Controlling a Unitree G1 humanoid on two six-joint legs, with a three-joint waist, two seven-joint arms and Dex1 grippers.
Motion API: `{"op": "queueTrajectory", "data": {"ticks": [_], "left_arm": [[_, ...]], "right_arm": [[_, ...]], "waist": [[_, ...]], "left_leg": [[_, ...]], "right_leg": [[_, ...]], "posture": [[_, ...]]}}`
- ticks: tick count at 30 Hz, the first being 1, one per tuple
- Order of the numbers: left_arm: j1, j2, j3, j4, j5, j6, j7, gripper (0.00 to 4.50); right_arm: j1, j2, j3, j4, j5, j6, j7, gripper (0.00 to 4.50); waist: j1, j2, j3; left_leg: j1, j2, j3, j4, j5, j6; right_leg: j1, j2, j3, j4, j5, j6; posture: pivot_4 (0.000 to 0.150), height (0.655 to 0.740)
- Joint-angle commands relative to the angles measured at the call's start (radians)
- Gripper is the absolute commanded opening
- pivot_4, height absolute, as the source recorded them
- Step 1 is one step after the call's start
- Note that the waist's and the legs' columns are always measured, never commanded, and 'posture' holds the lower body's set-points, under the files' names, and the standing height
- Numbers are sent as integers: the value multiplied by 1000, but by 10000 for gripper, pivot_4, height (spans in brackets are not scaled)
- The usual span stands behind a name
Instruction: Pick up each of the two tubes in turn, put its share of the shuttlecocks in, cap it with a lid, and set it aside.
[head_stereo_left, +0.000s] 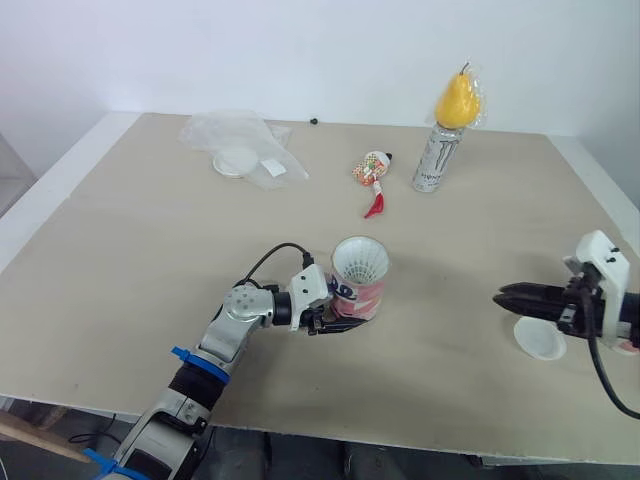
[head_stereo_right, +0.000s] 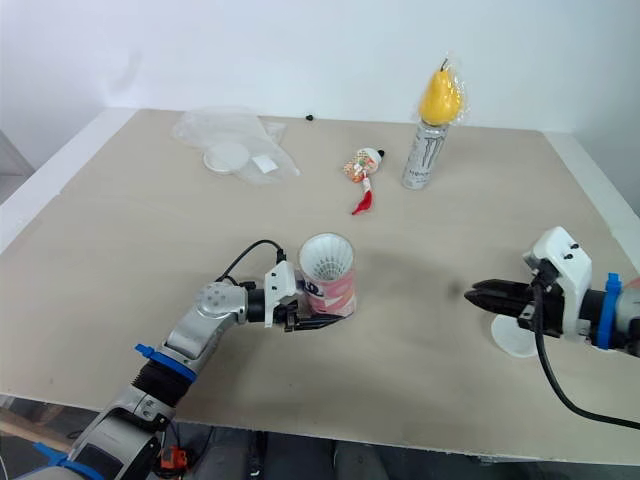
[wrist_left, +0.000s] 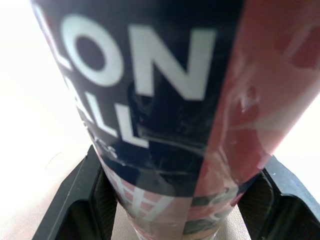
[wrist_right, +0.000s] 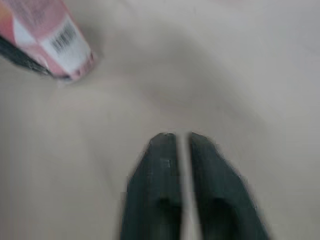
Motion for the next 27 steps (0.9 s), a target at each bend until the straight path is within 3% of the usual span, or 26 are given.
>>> {"op": "queueTrajectory", "data": {"ticks": [1,4,5,20,27], "left_arm": [[-17,-10,-8,4,-1,0,-3,28151],[-23,-11,-14,14,8,-5,-5,28151],[-24,-12,-16,14,10,-4,-5,28151],[12,2,-32,-68,9,44,25,28151],[23,-2,-37,-98,-3,78,37,28151]], "right_arm": [[-21,-80,38,99,-98,-146,62,29025],[-78,-114,115,208,-160,-258,106,42473],[-107,-118,141,245,-172,-286,122,44743],[-454,-131,429,785,-390,-647,392,44743],[-577,-79,505,946,-465,-765,426,44743]], "waist": [[0,0,0],[-1,0,0],[-2,0,0],[-13,3,-1],[-19,3,-1]], "left_leg": [[0,0,0,0,0,0],[0,0,0,0,0,0],[0,0,0,0,0,0],[2,-1,0,-1,0,0],[4,-1,1,-1,0,0]], "right_leg": [[0,0,0,0,0,0],[0,0,0,0,0,0],[0,0,0,0,0,0],[1,0,0,0,0,3],[3,-1,0,0,0,2]], "posture": [[1500,7400],[1500,7400],[1500,7400],[1500,7400],[1500,7400]]}}
